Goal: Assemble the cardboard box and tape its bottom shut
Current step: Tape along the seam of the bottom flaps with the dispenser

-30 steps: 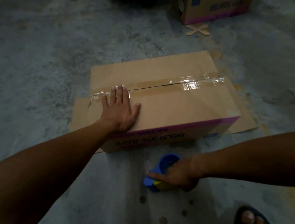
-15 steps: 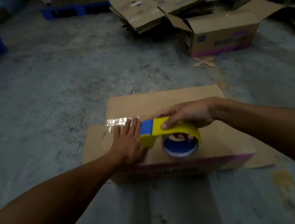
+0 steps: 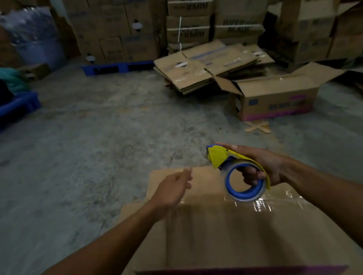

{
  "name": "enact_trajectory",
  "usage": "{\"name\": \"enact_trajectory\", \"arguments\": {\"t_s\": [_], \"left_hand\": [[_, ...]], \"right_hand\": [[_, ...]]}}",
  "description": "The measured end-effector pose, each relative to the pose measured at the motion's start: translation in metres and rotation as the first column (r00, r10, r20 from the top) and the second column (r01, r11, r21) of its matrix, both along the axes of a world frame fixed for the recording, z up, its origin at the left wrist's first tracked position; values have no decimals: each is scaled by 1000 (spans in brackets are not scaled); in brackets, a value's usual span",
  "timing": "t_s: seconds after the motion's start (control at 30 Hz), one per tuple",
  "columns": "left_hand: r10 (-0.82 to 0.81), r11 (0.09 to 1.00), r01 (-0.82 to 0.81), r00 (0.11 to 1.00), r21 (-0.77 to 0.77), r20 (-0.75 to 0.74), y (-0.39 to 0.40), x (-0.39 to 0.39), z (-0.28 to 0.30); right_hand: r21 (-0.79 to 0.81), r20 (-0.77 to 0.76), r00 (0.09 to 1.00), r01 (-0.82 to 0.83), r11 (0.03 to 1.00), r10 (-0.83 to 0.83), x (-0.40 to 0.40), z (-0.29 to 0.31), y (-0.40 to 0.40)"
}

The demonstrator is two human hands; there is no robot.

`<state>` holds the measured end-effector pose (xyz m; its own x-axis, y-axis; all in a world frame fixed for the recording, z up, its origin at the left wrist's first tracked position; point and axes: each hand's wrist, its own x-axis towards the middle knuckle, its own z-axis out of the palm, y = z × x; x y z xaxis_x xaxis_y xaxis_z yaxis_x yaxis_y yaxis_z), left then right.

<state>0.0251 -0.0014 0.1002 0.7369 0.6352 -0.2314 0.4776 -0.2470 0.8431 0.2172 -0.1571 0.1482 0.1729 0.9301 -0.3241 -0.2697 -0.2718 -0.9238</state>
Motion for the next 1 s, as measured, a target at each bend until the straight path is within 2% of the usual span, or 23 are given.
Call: {"name": "enact_trajectory", "arguments": {"t_s": [0.03,0.1,0.2,0.3,0.53,0.67,0.8,0.9,1.0], "left_hand": [[23,976,-17,999,-219,26,-1,4,13],[-18,882,19,1000,-471,8,-4,8,37],[-61,790,54,998,-610,10,-12,16,53],[-14,754,17,1000,-657,10,-18,23,60],[40,762,-39,999,-646,-14,-11,26,59],[-9,878,-43,994,-478,-105,4,21,54],[147,927,-196,974,-319,-172,49,-17,46],[186,925,-237,964,-297,-189,64,-53,32],[283,925,-304,952,-229,-119,68,-66,7]], "right_hand": [[1,10,1000,19,1000,-19,2,1,-1],[2,31,999,33,999,-33,2,4,-4],[-17,61,998,12,1000,-11,2,5,-5],[-26,80,997,4,1000,-2,4,5,-6],[-40,126,990,-55,998,60,5,6,-10],[-82,252,954,-147,986,163,-7,15,-3],[-152,321,906,-237,960,274,-6,18,4],[-241,454,831,-232,942,321,-10,7,13],[-246,672,667,-208,947,321,-21,-3,38]]}}
